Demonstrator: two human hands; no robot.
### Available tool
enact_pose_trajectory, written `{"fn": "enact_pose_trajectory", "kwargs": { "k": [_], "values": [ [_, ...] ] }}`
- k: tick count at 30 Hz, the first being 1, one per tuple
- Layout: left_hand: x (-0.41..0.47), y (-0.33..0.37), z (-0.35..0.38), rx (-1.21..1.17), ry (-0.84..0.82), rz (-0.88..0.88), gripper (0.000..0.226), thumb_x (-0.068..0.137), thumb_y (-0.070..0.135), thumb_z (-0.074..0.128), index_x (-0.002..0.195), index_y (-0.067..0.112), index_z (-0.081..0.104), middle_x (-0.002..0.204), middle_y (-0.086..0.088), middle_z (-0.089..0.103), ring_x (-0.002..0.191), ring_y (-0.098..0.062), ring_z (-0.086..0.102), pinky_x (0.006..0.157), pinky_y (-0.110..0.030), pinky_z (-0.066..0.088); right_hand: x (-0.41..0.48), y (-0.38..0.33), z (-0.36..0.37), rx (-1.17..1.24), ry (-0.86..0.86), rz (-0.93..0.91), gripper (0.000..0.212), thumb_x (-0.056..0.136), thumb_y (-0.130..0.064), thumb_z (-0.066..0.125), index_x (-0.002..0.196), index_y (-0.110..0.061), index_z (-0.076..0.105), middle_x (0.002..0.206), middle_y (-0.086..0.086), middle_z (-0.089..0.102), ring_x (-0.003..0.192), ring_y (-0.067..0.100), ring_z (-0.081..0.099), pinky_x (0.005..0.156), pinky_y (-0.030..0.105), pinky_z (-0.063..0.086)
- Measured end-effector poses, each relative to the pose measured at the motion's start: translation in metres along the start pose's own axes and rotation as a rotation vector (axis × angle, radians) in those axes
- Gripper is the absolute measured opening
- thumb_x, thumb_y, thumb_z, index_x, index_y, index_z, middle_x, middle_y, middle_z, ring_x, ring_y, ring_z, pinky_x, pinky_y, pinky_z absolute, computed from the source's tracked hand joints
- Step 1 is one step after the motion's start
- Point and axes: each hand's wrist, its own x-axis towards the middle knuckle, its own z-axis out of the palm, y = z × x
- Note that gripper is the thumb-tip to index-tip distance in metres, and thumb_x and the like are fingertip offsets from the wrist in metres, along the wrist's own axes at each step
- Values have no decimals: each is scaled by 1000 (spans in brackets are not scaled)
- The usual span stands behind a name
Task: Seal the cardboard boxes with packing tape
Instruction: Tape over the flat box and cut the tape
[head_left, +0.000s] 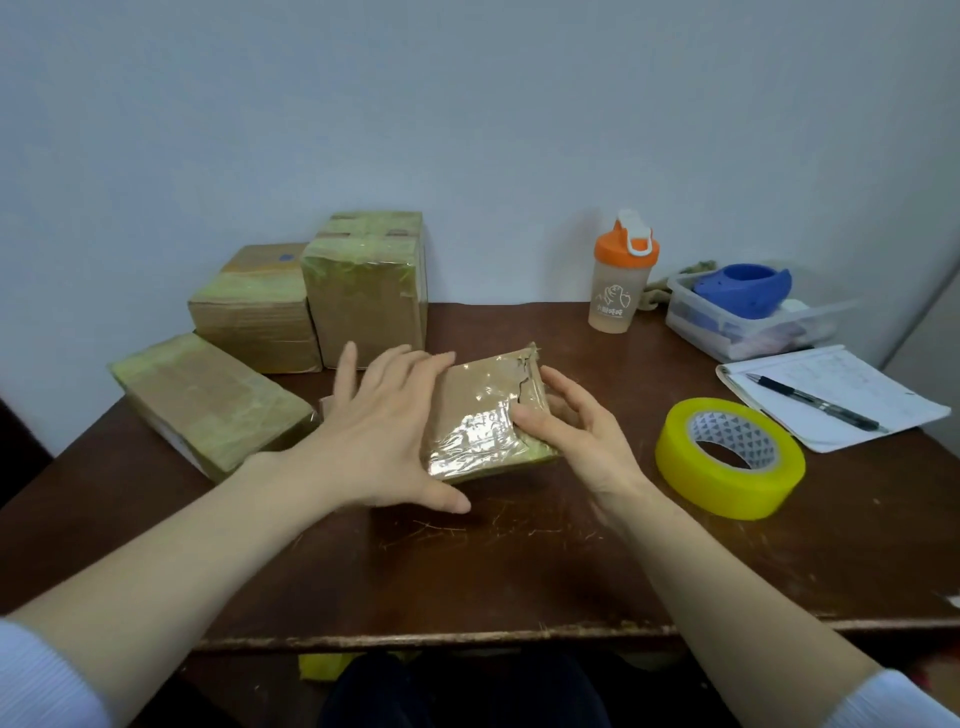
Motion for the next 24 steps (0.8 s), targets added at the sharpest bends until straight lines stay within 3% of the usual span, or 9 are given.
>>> {"fn": "enact_pose_trajectory", "kwargs": {
  "k": [3, 7, 10, 15, 17, 19, 21, 24],
  "values": [
    [6, 15, 1, -30, 31, 71, 134, 51, 80, 63, 147, 27, -14, 151, 0, 14, 141, -15, 8, 112, -41, -14, -6, 0, 6, -38, -12, -31, 90, 58, -39, 87, 136, -23, 48, 132, -1, 58, 118, 10, 57, 102, 35, 46],
    [5, 13, 1, -162, 175, 111, 114, 51, 64, 71, 143, 24, 17, 127, 12, 35, 128, -10, 28, 112, -30, -2, -11, -1, 2, 30, -16, 4, 77, 55, -46, 81, 127, -30, 56, 131, -1, 59, 123, 16, 53, 107, 43, 40],
    [3, 10, 2, -218, 215, 114, 109, 48, 60, 74, 139, 23, 25, 114, 19, 28, 120, -6, 30, 109, -25, -1, -9, -2, 3, -4, -42, 20, 81, 54, -42, 78, 130, -32, 52, 134, 3, 54, 125, 17, 51, 108, 44, 39],
    [3, 10, 2, -242, 191, 103, 112, 51, 58, 77, 142, 26, 21, 122, 15, 32, 122, -6, 25, 105, -23, 7, -7, -4, 5, -46, -60, 14, 84, 53, -40, 77, 133, -28, 51, 129, 1, 60, 121, 17, 55, 105, 43, 43],
    [4, 10, 1, -208, 124, 101, 118, 55, 66, 71, 148, 30, 9, 139, 8, 29, 128, -10, 22, 104, -28, 12, -6, -3, 2, -28, -71, 32, 73, 56, -40, 74, 127, -32, 57, 122, -2, 65, 116, 16, 59, 103, 43, 45],
    [5, 12, 2, -158, 62, 133, 112, 62, 77, 56, 149, 37, -2, 150, 7, 18, 132, -10, 16, 107, -32, 14, -5, 0, 0, -44, -101, 58, 49, 66, -41, 68, 115, -39, 65, 111, -7, 71, 104, 12, 65, 97, 41, 48],
    [6, 15, 4, -111, 0, 182, 96, 72, 81, 41, 148, 42, -2, 157, 8, 3, 139, -7, 5, 112, -35, 7, -5, 5, -1, -85, -103, 104, 33, 77, -42, 58, 108, -44, 68, 107, -9, 72, 102, 12, 66, 97, 41, 47],
    [9, 21, 11, 4, -20, 256, 81, 82, 73, 22, 149, 35, -4, 158, 9, -13, 144, -6, -12, 115, -32, -9, -7, 11, -3, -156, -46, 142, 34, 88, -50, 49, 117, -41, 63, 121, -9, 65, 112, 8, 59, 105, 38, 42]
  ]
}}
